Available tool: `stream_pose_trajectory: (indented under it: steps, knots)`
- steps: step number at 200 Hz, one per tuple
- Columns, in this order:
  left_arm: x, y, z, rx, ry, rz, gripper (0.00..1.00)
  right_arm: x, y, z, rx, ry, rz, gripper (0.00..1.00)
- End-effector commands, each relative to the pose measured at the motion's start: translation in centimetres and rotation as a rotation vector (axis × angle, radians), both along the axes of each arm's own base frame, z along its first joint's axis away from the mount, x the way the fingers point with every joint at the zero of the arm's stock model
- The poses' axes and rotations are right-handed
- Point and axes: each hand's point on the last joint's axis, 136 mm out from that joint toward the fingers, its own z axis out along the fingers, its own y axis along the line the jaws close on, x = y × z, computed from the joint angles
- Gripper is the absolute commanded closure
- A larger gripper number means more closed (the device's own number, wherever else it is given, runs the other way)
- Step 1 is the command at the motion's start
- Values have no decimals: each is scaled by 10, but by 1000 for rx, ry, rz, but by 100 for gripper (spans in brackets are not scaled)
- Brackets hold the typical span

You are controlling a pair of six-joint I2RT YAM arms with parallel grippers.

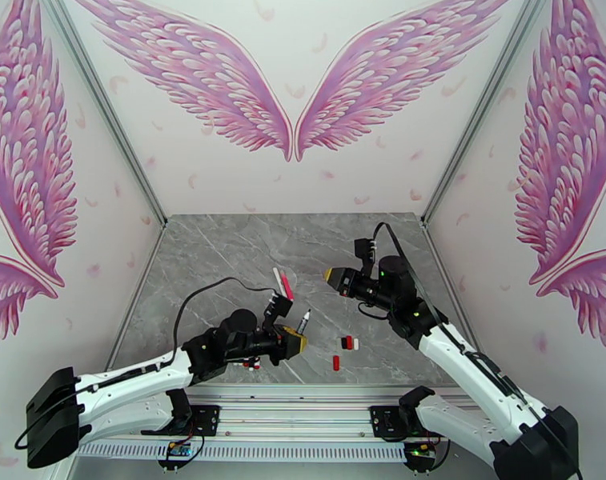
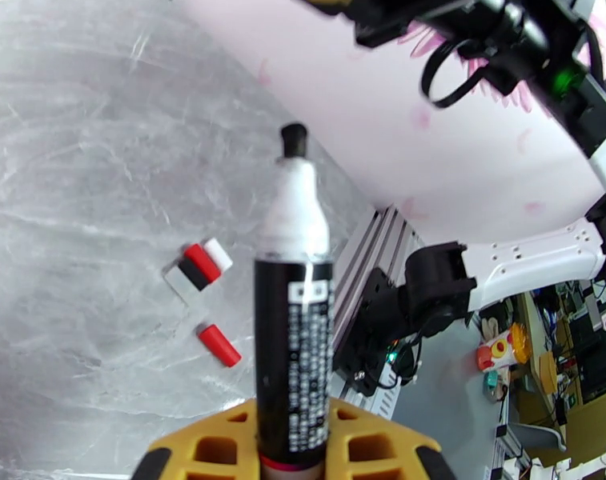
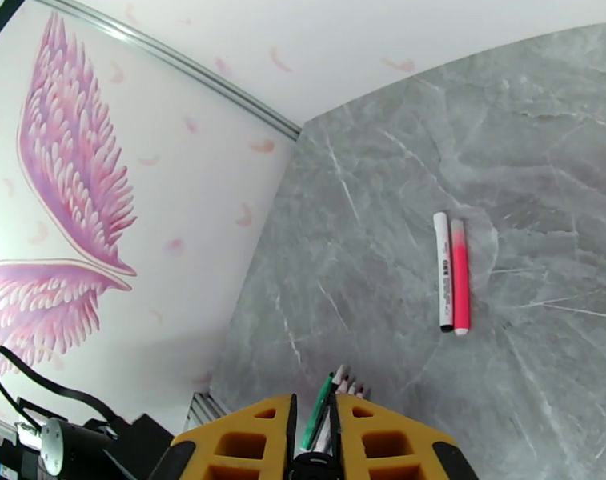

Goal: Open the pen caps

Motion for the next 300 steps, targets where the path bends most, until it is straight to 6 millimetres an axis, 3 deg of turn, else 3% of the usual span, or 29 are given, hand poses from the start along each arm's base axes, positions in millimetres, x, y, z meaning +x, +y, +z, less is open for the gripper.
stream_pose_trajectory:
  steps: [1,34,69,104,150,249,300]
  knots:
    - [10,18,-7,49,-11,89,100,-7,-17,-17,-161,44,-34,89]
    - [14,23,5,53,-30,114,100,-33,-43,-53,-352,173,-47,89]
    - [20,29,5,103,-57,144,100,-69,-57,-106,-432,312,-19,88]
    - [21,27,10,97,-69,144,100,-99,-59,-148,-437,417,-1,88]
    - [15,19,8,89,-44,95,100,-125,-58,-187,-444,525,28,86]
    - [7,3,-13,165,-19,41,100,-136,-52,-227,-491,619,73,83]
    - [7,-1,-12,169,-25,38,100,-138,-51,-240,-518,669,84,81]
